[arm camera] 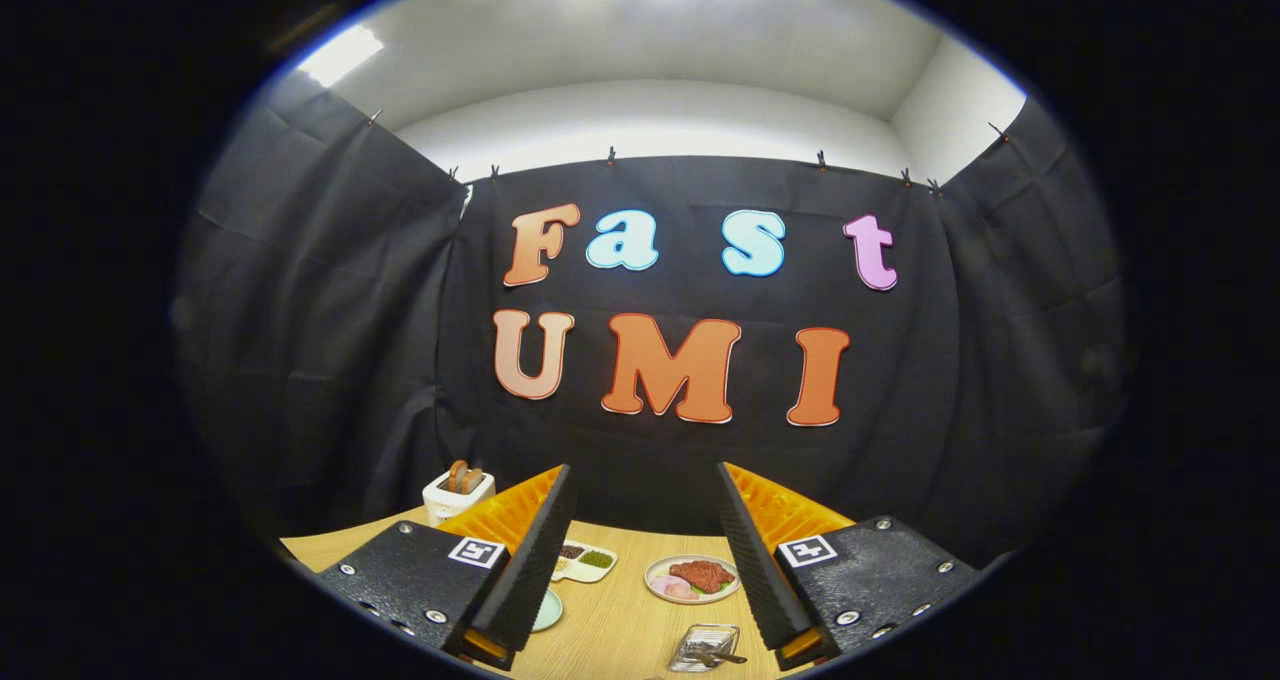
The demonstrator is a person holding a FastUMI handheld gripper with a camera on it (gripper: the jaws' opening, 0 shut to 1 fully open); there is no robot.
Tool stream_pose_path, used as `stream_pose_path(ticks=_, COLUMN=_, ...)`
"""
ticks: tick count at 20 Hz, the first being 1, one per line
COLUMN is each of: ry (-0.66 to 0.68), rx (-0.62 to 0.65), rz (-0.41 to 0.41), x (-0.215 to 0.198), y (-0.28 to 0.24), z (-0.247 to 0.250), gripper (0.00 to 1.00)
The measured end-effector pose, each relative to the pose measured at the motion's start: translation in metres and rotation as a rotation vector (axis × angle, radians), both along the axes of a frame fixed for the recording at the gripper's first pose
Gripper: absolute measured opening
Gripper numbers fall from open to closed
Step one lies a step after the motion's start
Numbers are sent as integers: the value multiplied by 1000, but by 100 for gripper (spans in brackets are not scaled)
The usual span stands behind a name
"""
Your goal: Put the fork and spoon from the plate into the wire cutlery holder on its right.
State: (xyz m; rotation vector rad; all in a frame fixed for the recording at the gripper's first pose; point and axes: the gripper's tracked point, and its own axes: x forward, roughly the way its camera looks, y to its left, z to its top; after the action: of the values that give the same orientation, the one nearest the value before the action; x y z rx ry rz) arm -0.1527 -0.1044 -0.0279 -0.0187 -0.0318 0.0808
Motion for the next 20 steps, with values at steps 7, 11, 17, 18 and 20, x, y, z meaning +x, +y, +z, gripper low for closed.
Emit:
stream_pose_path(ticks=7, ry=39, rx=4, rz=4, x=-6, y=6, z=-10, gripper=84)
stream_pose_path(ticks=11, ry=60, rx=13, rz=12, x=-9, y=15, z=-18, gripper=84)
stream_pose_path(ticks=17, ry=57, rx=-6, rz=20, x=-15, y=18, z=-19, gripper=87)
stream_pose_path(ticks=18, ry=48, rx=-4, rz=22, x=-15, y=19, z=-16, gripper=87)
stream_pose_path(ticks=20, ry=44, rx=-5, rz=25, x=-14, y=18, z=-16, gripper=87)
